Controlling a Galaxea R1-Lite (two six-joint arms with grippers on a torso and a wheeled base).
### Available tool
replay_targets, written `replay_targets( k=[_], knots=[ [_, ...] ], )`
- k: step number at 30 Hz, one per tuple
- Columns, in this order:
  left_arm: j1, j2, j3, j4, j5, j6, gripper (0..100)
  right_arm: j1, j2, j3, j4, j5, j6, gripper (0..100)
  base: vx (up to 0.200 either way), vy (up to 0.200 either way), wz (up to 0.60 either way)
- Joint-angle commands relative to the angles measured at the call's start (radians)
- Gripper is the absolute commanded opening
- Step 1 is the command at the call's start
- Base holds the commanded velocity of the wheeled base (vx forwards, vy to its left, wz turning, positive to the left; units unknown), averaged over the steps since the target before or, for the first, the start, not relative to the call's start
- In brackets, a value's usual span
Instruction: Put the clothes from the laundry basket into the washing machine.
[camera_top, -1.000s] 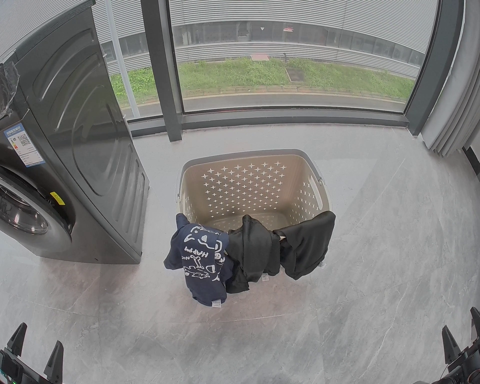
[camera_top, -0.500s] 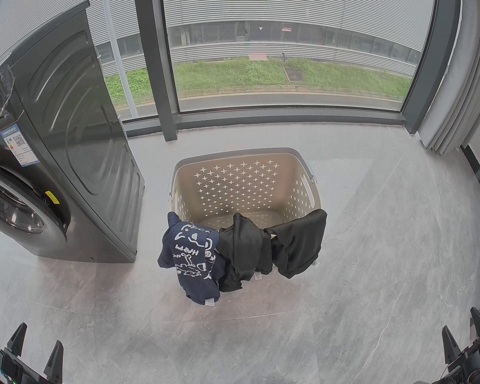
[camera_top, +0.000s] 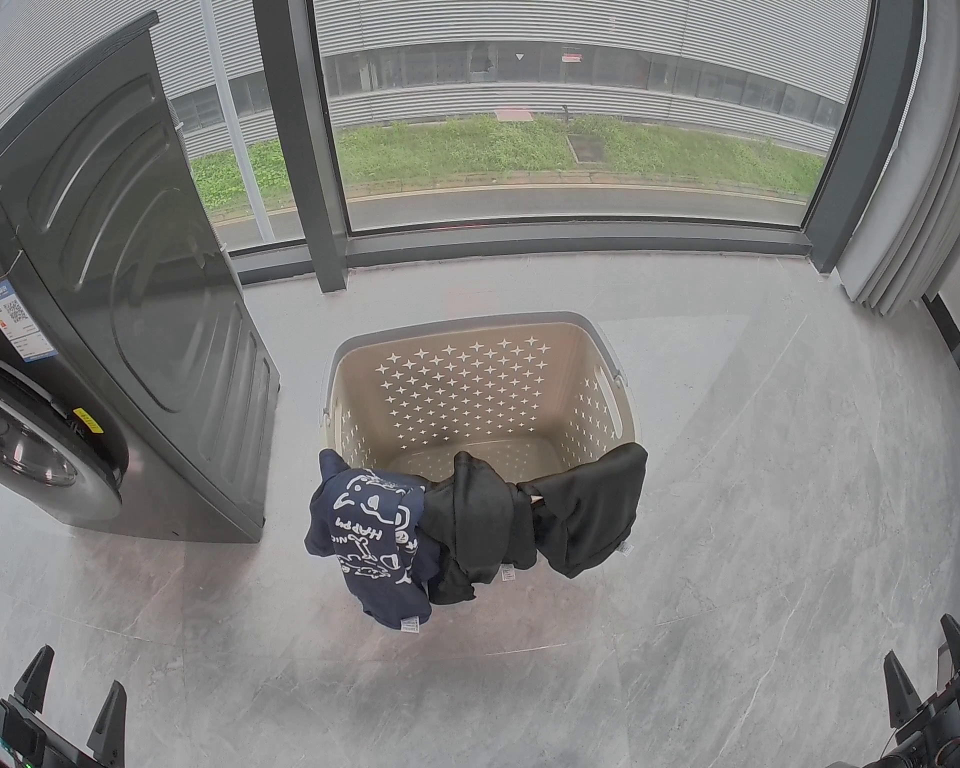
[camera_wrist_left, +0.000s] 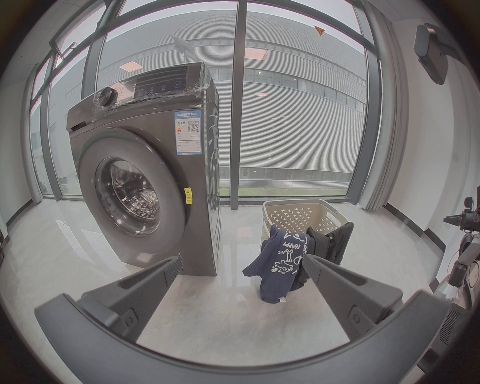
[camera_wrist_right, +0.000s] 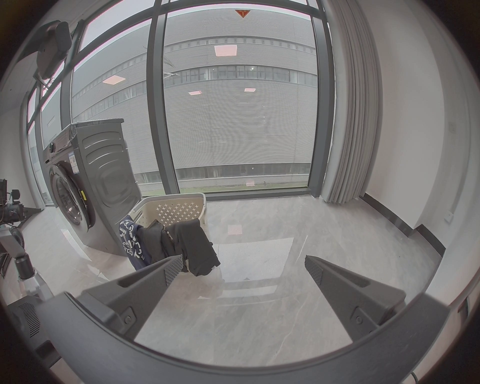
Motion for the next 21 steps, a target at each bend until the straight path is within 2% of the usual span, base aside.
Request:
replay_targets(
  k=[1,7,21],
  knots=[
    [0.0,-0.008,0.016,0.0,0.001,-0.001,100,0.0,-0.017,0.016,0.0,0.0,0.0,100,0.2,0.0,0.0],
    [0.0,-0.008,0.016,0.0,0.001,0.002,100,0.0,-0.017,0.016,0.0,0.0,0.0,100,0.2,0.0,0.0],
    [0.0,-0.008,0.016,0.0,0.001,-0.001,100,0.0,-0.017,0.016,0.0,0.0,0.0,100,0.0,0.0,0.0]
  ],
)
